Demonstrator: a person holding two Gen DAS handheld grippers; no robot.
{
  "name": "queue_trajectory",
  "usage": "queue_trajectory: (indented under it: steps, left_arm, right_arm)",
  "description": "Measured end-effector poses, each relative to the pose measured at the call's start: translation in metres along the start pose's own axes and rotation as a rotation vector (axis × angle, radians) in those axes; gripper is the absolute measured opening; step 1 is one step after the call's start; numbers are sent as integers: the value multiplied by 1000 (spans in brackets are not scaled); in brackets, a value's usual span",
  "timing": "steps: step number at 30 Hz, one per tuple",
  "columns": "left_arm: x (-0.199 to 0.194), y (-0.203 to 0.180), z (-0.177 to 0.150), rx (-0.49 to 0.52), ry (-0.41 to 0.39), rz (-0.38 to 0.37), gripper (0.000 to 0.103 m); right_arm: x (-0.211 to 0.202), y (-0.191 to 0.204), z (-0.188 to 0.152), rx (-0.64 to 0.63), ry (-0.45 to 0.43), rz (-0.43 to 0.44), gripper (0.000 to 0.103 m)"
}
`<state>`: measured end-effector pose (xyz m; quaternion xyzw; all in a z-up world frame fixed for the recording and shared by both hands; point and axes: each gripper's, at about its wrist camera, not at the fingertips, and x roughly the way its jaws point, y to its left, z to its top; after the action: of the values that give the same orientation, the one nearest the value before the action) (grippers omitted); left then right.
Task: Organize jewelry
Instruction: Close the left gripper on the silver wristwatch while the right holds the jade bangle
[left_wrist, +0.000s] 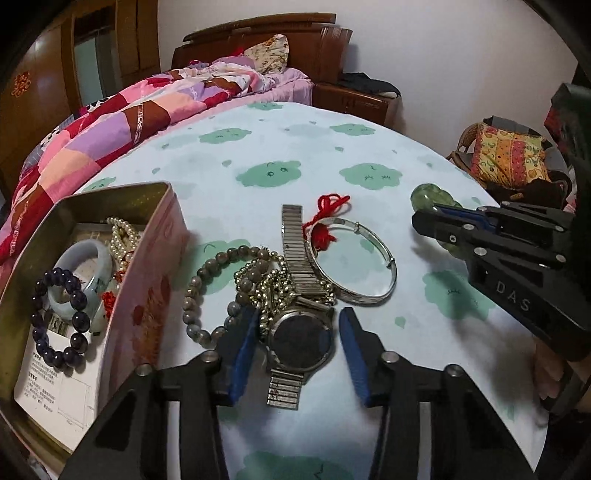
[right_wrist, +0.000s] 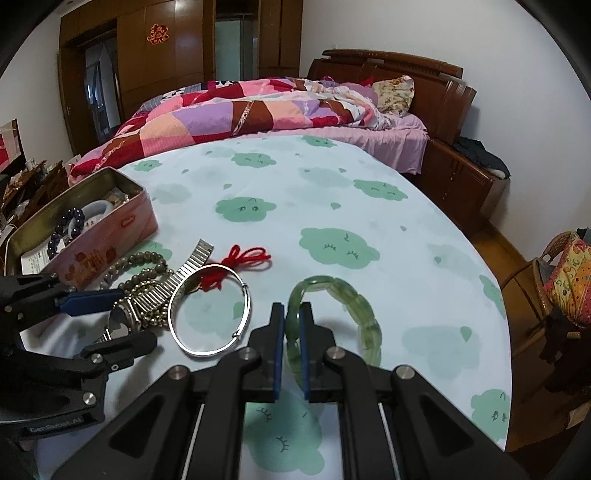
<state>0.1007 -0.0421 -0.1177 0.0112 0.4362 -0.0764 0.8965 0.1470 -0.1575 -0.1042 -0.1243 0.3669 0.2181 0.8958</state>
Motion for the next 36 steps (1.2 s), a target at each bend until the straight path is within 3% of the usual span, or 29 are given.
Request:
queue_trajectory:
  steps: [5, 23, 36]
  left_arm:
    - [-1, 0, 0, 0, -7, -10, 36]
    - [-22, 14, -3, -68, -129, 6, 36]
    - [-39, 6, -5, -31, -228, 57, 36]
  right_arm:
    - [-1, 1, 0, -9, -3, -12, 10]
    - [-8, 1, 0, -13, -41, -5, 10]
    - [-27, 1, 0, -1, -162, 16, 10]
